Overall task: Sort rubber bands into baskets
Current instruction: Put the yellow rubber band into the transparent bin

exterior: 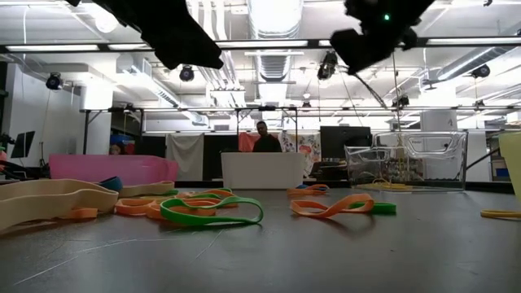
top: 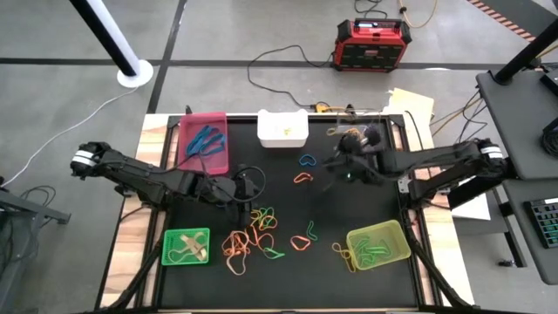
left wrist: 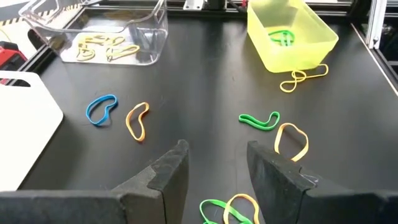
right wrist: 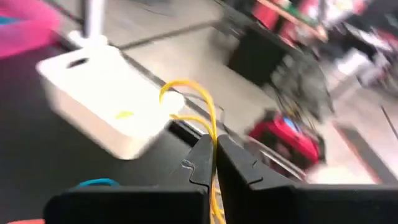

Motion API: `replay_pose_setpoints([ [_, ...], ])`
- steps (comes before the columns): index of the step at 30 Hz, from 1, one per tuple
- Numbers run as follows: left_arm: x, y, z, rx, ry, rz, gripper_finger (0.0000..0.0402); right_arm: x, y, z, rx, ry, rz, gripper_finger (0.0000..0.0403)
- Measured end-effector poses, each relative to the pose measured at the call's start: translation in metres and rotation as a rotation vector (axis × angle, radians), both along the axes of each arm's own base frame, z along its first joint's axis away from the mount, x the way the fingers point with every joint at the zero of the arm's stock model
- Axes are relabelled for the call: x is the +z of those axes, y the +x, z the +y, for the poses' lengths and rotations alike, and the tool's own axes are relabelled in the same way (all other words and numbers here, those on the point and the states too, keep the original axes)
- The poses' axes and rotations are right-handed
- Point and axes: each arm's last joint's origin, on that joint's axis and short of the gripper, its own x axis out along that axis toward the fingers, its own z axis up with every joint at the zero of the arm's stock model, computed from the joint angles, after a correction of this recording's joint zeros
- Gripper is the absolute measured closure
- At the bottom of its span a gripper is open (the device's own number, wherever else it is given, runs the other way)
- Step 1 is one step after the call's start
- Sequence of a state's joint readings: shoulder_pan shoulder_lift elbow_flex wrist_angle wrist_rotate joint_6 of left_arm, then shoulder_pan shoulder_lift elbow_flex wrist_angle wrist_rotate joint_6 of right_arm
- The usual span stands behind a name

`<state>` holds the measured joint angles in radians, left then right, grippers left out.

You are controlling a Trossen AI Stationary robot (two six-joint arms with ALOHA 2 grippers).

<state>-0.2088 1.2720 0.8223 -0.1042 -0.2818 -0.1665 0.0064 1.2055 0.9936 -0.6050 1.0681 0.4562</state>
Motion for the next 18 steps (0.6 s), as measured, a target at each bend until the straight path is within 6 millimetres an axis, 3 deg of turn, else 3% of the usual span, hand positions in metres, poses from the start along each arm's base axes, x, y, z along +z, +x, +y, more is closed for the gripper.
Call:
replay_pose_setpoints([
  [5, 0.0, 0.0, 0.0, -0.001, 0.0, -0.001, 0.0256, -0.008, -0.028, -0.039, -0.253, 0.143, -0.013, 0.0394],
  [9, 0.001, 0.0, 0.0, 0.0, -0.002, -0.006, 0.0256, -0.018, -0.043, -0.059, -0.379, 0.289, 0.023, 0.0394],
  [18, -0.009, 0.006, -0.002, 0.002, 0.002, 0.024, 0.0256, -0.027, -0.048, -0.064, -0.394, 0.373, 0.04, 0.0379],
])
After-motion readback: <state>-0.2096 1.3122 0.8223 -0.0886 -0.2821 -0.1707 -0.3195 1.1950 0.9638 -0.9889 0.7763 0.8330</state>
